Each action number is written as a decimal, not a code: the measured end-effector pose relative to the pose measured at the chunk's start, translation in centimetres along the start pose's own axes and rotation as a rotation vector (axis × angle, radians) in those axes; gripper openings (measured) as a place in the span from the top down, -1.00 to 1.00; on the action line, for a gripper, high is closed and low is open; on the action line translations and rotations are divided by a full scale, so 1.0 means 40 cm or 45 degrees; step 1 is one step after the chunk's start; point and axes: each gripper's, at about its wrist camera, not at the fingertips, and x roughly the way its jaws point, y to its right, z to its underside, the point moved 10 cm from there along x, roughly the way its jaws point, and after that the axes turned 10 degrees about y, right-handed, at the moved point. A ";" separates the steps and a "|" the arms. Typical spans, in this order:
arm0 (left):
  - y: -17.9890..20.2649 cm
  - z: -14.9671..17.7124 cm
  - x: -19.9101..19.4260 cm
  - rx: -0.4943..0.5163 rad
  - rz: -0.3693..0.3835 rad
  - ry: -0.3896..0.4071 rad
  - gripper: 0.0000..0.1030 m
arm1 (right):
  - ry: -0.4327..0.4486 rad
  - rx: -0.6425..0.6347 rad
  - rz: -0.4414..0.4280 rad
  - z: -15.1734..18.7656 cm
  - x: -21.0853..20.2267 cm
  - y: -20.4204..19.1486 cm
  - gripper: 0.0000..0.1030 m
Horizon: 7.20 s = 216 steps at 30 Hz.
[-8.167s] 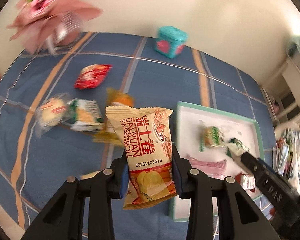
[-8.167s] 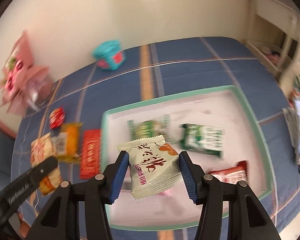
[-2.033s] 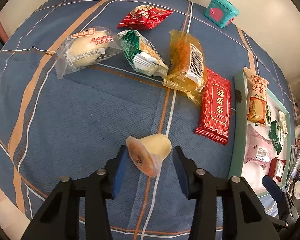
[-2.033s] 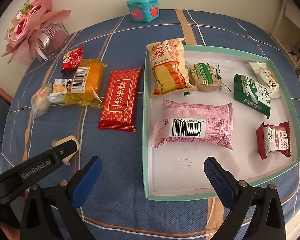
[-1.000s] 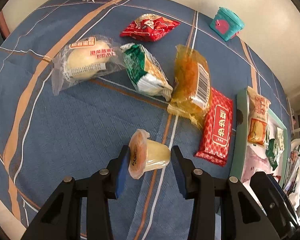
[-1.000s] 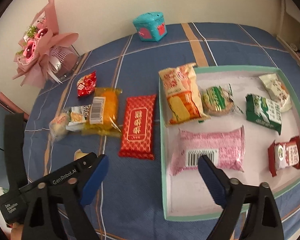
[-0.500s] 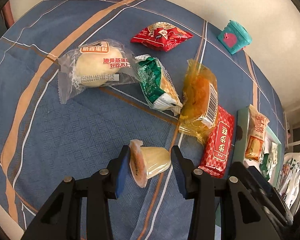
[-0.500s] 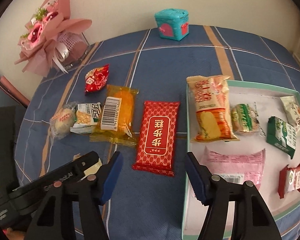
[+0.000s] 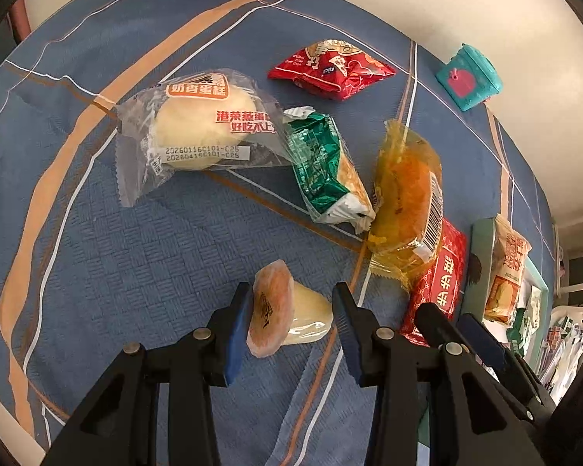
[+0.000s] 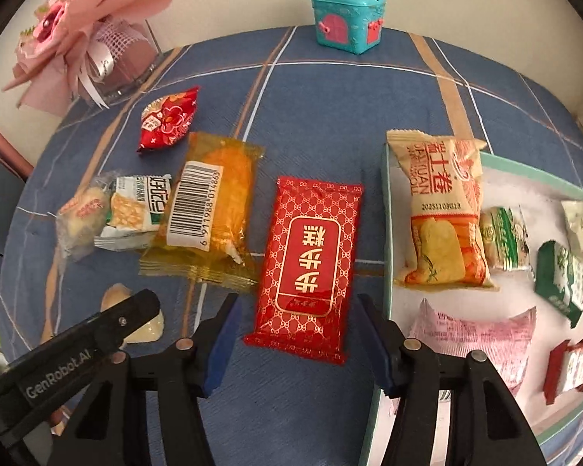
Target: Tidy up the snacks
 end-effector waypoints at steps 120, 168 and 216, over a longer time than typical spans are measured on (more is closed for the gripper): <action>0.558 0.188 -0.092 0.601 0.139 0.116 0.18 | 0.035 0.660 0.103 0.069 -0.220 0.493 0.06; 0.349 0.085 -0.070 0.418 -0.147 0.131 -0.80 | -0.013 0.382 0.134 0.067 -0.206 0.409 -0.38; -0.175 -0.158 -0.165 -0.115 -0.242 0.306 -0.92 | 0.106 0.218 -0.131 -0.008 -0.108 -0.040 -1.00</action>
